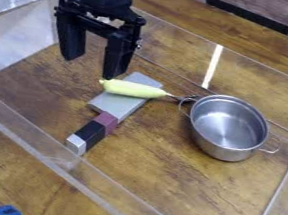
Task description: Move the toy knife to the left side of the table
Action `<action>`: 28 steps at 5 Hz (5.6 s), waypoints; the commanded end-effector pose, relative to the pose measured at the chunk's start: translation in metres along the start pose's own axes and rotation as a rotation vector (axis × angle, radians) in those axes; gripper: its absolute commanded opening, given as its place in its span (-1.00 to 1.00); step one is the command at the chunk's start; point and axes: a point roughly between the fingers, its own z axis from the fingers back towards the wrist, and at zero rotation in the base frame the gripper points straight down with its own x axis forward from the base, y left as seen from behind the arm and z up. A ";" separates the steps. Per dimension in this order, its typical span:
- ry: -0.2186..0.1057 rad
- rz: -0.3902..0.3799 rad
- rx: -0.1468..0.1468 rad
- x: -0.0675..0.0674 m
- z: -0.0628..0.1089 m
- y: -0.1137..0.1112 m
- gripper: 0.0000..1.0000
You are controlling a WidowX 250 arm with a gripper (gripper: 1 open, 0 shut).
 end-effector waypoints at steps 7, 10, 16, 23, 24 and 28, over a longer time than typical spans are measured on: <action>0.012 -0.096 -0.012 0.067 -0.082 0.028 -1.00; -0.011 -0.105 -0.045 0.052 -0.050 0.003 -1.00; 0.003 -0.013 -0.082 0.086 -0.075 0.007 -1.00; -0.081 -0.206 -0.035 0.074 -0.005 0.073 -1.00; -0.093 -0.199 -0.047 0.076 -0.012 0.062 -1.00; -0.101 -0.312 -0.124 0.087 -0.068 0.042 1.00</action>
